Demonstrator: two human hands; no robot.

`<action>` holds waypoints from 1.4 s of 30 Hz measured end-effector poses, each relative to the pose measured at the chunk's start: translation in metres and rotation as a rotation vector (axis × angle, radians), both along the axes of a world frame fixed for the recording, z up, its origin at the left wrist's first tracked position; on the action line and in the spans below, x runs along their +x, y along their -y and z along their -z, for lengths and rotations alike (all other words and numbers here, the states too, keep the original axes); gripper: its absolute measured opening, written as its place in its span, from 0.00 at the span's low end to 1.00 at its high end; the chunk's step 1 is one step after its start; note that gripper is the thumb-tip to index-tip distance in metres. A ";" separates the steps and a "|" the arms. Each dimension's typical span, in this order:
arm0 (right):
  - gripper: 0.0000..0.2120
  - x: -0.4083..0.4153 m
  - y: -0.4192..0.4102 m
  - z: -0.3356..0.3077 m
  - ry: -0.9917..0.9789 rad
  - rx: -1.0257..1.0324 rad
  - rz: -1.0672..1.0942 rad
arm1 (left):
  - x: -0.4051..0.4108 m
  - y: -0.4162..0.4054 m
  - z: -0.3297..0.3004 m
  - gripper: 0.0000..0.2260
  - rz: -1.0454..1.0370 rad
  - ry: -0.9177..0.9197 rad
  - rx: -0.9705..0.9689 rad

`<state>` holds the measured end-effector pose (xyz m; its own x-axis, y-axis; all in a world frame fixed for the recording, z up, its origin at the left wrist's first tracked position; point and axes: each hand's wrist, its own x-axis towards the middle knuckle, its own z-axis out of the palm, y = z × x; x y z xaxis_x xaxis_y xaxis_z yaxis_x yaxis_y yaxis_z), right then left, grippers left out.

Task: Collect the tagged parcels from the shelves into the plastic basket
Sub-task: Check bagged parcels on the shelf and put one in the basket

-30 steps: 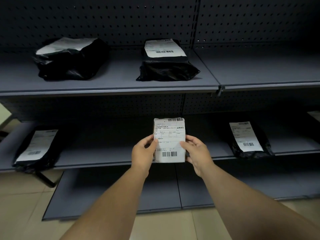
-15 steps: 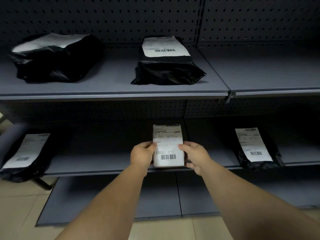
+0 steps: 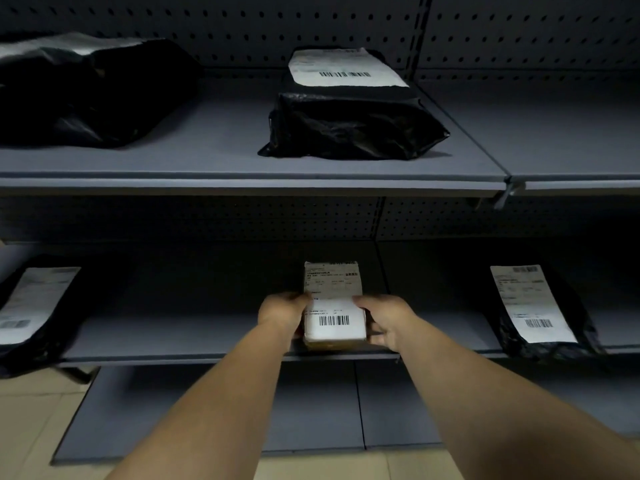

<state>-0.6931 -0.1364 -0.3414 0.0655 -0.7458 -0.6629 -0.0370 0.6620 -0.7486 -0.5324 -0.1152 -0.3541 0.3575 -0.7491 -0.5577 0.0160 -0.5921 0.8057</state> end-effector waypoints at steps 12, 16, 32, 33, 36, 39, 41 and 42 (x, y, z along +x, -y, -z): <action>0.14 0.004 0.011 0.008 -0.324 -0.113 -0.094 | 0.002 0.010 0.001 0.12 0.189 0.238 0.058; 0.20 -0.005 0.007 0.001 -0.839 -0.382 -0.321 | -0.003 0.004 -0.010 0.16 0.449 0.854 0.013; 0.17 -0.091 -0.043 -0.054 -1.342 -0.790 -0.344 | -0.094 -0.029 -0.079 0.14 0.704 1.406 -0.369; 0.17 -0.102 -0.044 -0.055 -1.341 -0.792 -0.339 | -0.104 -0.030 -0.079 0.15 0.705 1.403 -0.365; 0.18 -0.139 -0.049 -0.057 -1.334 -0.783 -0.336 | -0.139 -0.036 -0.080 0.16 0.705 1.394 -0.361; 0.18 -0.181 -0.056 -0.061 -1.326 -0.785 -0.326 | -0.177 -0.044 -0.079 0.16 0.687 1.376 -0.354; 0.17 -0.215 -0.062 -0.064 -1.341 -0.784 -0.328 | -0.210 -0.050 -0.079 0.17 0.673 1.362 -0.348; 0.17 -0.232 -0.064 -0.064 -1.350 -0.782 -0.334 | -0.226 -0.054 -0.079 0.17 0.666 1.355 -0.342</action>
